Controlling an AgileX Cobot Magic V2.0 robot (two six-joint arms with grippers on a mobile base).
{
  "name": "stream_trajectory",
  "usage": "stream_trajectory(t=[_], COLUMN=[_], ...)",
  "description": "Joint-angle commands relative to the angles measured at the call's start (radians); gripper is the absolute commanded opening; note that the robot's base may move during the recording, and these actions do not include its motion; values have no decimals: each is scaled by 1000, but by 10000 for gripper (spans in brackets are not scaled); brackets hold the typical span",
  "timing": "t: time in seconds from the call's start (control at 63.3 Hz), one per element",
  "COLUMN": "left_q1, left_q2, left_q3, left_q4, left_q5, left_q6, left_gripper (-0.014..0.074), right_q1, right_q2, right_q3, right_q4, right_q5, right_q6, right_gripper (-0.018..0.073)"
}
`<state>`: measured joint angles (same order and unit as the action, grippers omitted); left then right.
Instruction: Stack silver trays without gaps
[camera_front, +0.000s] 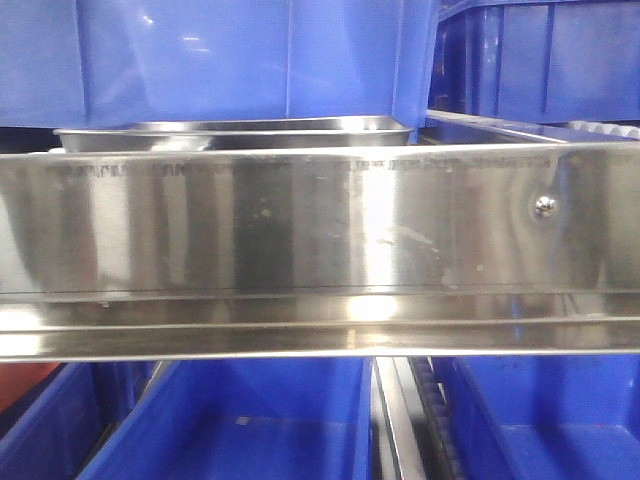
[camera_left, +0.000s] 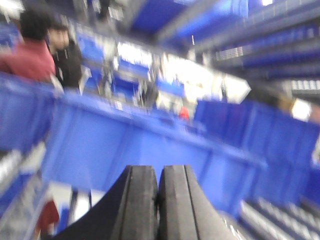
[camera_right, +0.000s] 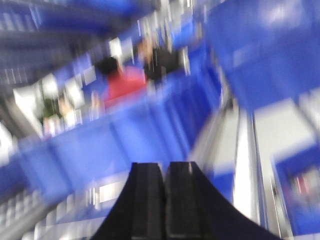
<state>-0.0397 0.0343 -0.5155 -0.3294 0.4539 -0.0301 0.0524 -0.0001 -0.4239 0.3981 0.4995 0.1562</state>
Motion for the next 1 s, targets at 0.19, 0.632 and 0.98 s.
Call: stream_trajectory(t=[0.19,0.632,0.98], left_q1=[-5,-101,-108], left_q2=[238,452,603], left_q3=[-164,-342,-369], left_q4=[34,53,-9], left_q5=[232,265,187], left_q6=[5,111,109], left_gripper=[4,-10,-10], right_q1=[1,6,7], right_q2=[154,473,719], right_q3=[-161,-503,-580], right_q4=[-31,-46,-45], right_q5=[266,412,397], right_q6=[-156,-306,-306], right_gripper=[-78,-67,-67])
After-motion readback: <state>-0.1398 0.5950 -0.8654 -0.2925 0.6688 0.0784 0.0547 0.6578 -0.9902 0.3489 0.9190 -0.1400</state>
